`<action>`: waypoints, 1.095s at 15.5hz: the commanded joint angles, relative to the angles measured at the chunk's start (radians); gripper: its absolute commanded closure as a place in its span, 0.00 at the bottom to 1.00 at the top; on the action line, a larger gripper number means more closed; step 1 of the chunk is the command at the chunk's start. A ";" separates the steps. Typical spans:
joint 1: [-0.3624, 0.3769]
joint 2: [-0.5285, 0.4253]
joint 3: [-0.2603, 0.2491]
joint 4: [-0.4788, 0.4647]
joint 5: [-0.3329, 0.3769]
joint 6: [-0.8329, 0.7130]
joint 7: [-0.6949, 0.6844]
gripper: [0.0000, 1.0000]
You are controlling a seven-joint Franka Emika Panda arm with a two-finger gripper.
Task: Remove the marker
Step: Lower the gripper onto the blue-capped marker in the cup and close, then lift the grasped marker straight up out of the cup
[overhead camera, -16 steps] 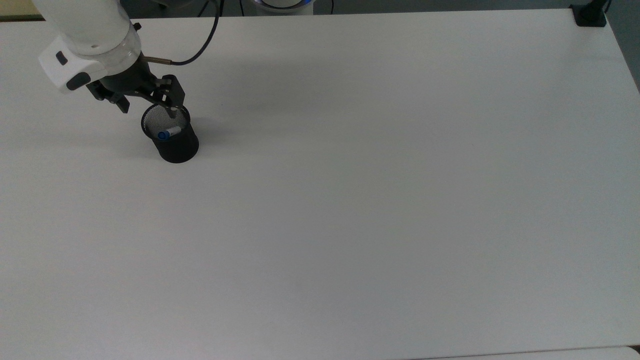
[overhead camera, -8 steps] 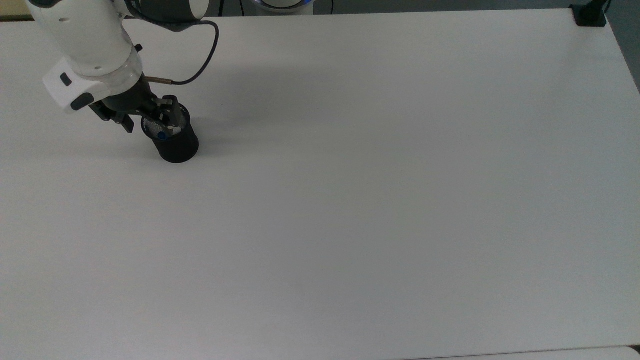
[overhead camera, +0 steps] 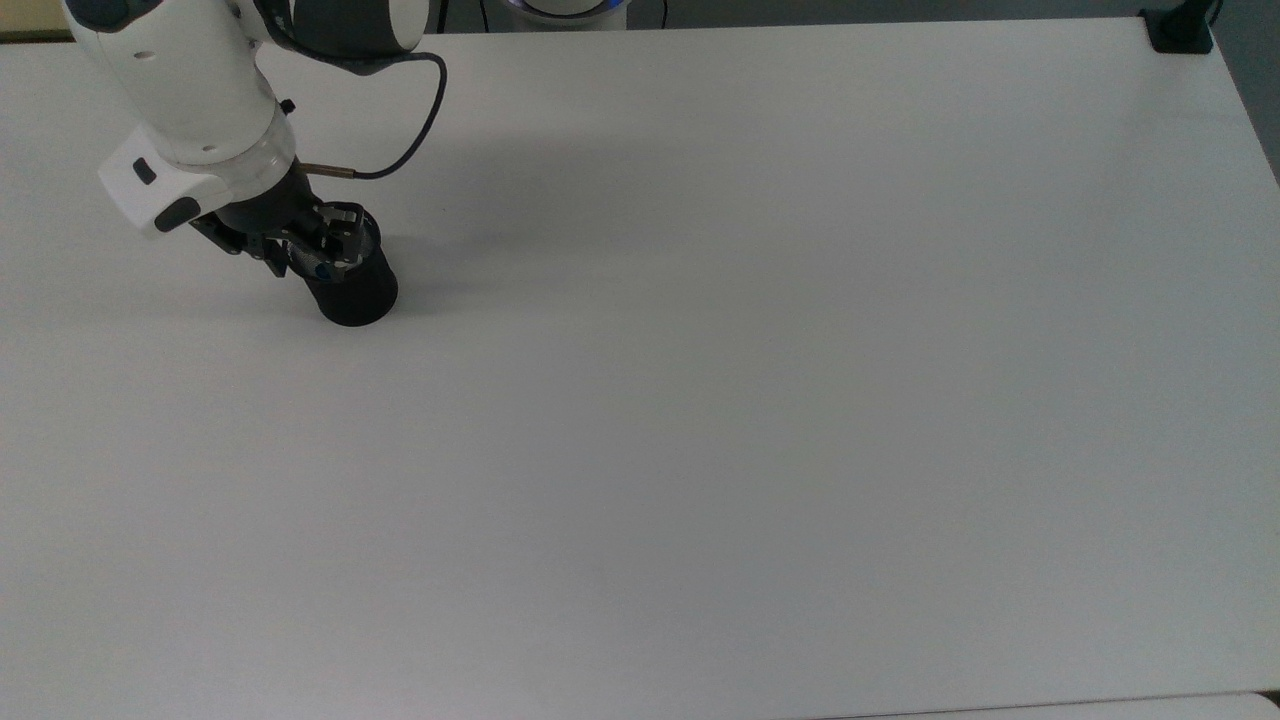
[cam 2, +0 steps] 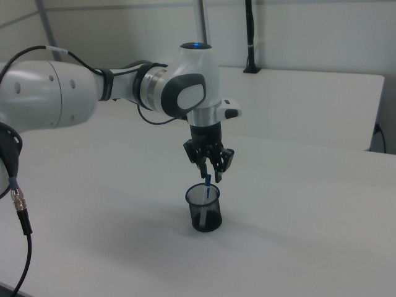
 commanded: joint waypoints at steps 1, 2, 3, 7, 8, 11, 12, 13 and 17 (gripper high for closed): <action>0.005 -0.008 -0.002 -0.013 -0.001 0.019 -0.024 0.73; 0.005 -0.008 -0.002 -0.013 -0.001 0.018 -0.025 0.81; 0.005 -0.008 -0.002 -0.013 -0.001 0.018 -0.025 0.85; -0.002 -0.022 -0.002 -0.010 0.004 0.010 -0.048 0.93; -0.002 -0.035 -0.006 -0.006 0.013 0.010 -0.050 0.93; -0.005 -0.060 -0.008 0.027 0.025 -0.022 -0.053 0.93; -0.005 -0.077 -0.008 0.025 0.035 -0.031 -0.053 0.93; -0.004 -0.101 -0.006 0.025 0.048 -0.062 -0.054 0.93; -0.002 -0.202 -0.002 0.027 0.073 -0.126 -0.054 0.93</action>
